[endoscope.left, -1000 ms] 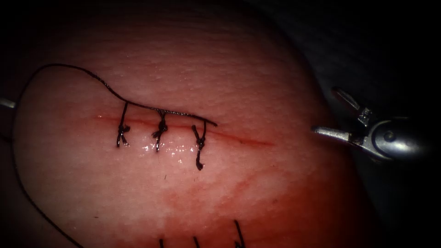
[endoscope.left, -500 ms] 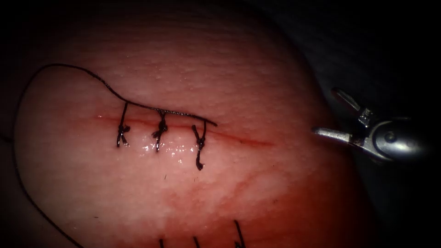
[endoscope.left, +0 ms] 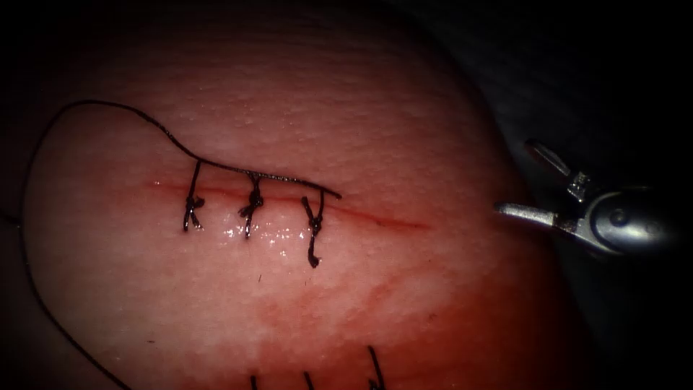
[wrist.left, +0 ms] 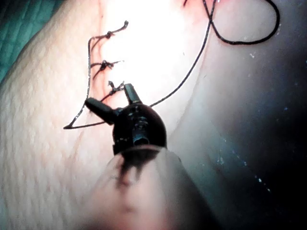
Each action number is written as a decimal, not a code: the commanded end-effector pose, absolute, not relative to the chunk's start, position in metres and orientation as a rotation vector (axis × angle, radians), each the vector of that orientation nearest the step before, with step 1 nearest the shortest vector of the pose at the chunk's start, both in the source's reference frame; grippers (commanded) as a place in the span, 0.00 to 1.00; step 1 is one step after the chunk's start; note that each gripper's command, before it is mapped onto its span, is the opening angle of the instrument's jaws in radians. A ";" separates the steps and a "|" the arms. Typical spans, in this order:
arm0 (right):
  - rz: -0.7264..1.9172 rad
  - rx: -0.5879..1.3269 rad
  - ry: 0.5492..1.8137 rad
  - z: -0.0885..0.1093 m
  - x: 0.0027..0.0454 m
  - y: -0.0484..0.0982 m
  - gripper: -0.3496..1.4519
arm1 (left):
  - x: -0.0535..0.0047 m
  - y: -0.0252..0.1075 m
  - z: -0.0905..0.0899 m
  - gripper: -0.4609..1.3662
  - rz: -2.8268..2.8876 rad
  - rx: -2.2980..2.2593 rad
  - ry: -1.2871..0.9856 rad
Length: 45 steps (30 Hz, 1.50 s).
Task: Wound Closure
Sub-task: Set the cut suture end down from the left hand
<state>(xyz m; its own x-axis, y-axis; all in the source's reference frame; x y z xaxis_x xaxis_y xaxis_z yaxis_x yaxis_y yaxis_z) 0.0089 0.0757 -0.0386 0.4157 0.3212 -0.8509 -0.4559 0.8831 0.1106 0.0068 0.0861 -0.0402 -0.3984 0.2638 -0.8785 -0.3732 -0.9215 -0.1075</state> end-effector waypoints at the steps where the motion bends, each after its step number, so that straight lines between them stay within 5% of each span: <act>1: 0.487 -0.138 1.033 -0.039 0.0089 0.076 0.83 | 0.0061 0.086 -0.040 0.47 2.332 -1.475 0.100; 15: 0.440 -0.067 1.099 -0.039 0.0107 0.076 0.78 | -0.0076 0.085 -0.035 0.36 2.238 -1.724 -0.141; 18: 0.443 -0.010 1.099 -0.038 0.0111 0.075 0.75 | -0.0077 0.085 -0.033 0.47 2.224 -1.738 -0.157; 45: 0.474 0.135 1.100 -0.038 0.0121 0.074 0.72 | -0.0041 0.087 -0.032 0.68 2.221 -1.694 -0.091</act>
<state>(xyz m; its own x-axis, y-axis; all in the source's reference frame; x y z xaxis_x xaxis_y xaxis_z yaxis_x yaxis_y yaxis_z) 0.0121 0.0741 -0.0379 0.3653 0.4330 -0.8241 -0.3038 0.8922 0.3341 -0.0038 0.0868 -0.0320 -0.2270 0.3084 -0.9238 -0.2274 -0.9391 -0.2576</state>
